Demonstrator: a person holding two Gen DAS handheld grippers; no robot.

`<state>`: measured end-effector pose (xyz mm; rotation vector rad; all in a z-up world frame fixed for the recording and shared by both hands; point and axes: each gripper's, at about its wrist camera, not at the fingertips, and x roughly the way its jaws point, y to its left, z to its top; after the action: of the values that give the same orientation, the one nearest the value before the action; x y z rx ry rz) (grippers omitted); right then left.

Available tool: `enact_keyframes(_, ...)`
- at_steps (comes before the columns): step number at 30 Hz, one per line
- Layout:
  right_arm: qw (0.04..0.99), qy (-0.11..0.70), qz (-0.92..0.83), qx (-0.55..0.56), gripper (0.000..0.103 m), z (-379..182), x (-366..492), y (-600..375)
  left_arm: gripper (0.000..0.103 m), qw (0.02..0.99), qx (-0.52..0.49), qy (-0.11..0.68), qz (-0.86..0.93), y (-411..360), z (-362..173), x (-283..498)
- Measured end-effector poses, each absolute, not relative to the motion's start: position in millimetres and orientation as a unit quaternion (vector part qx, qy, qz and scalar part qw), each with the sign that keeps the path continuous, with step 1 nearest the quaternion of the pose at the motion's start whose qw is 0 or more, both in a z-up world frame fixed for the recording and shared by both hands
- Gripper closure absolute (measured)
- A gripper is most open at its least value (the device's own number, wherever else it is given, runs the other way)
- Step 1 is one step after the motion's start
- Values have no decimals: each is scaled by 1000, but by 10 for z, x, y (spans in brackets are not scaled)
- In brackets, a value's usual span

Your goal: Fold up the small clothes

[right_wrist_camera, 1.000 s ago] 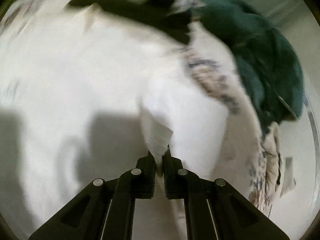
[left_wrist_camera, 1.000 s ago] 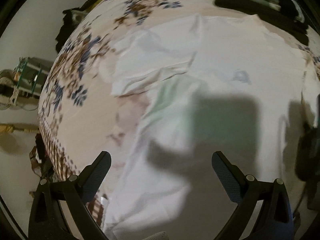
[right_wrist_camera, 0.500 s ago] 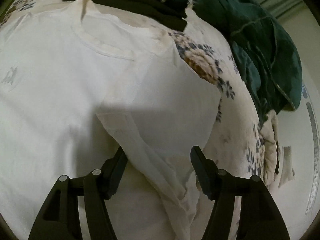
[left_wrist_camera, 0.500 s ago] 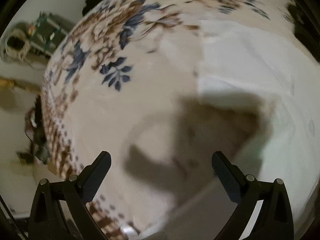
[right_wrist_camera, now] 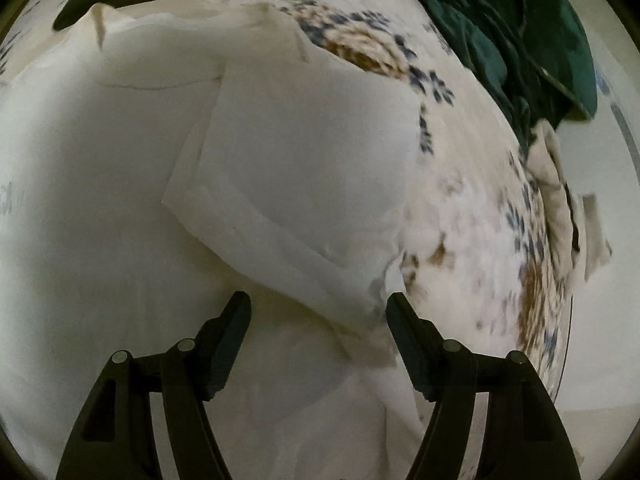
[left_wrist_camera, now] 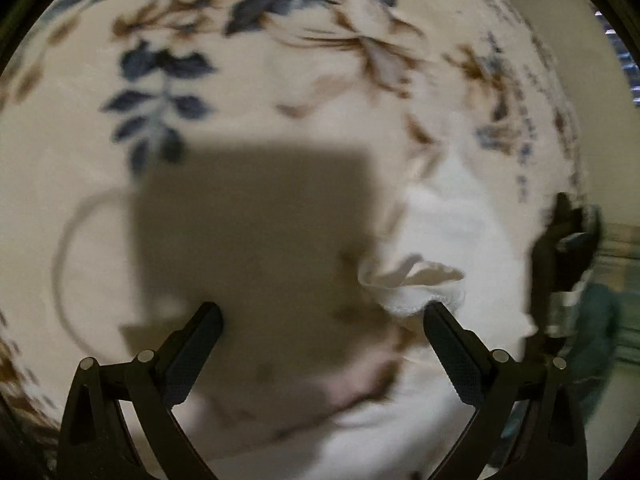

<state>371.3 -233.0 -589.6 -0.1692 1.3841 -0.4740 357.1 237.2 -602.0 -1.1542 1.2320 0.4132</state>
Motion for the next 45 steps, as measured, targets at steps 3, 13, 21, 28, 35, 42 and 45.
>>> enact_keyframes(3,737,634,-223,-64,31,-5851,3667,-2321,4,643,-527,532,157,2289,-5954,3589)
enact_keyframes(13,731,643,-224,-43,31,-5808,3560,-2271,98,677,-523,501,132,2131,-5944,3830)
enact_keyframes(21,725,646,-237,-31,31,-5827,3468,-2458,98,839,-251,482,25,1051,-5091,4266)
enact_keyframes(28,718,648,-255,-13,31,-5788,3418,-2743,90,813,-111,565,-85,-66,-5309,4123)
enact_keyframes(35,721,644,-254,-3,31,-5704,3399,-2872,8,812,-98,574,-35,263,-5349,3931)
enact_keyframes(42,736,642,-164,141,31,-5554,3606,-2827,8,824,-34,560,82,604,-5458,4469)
enact_keyframes(45,739,635,-74,212,31,-5493,4018,-2624,8,828,7,545,134,736,-5417,4469)
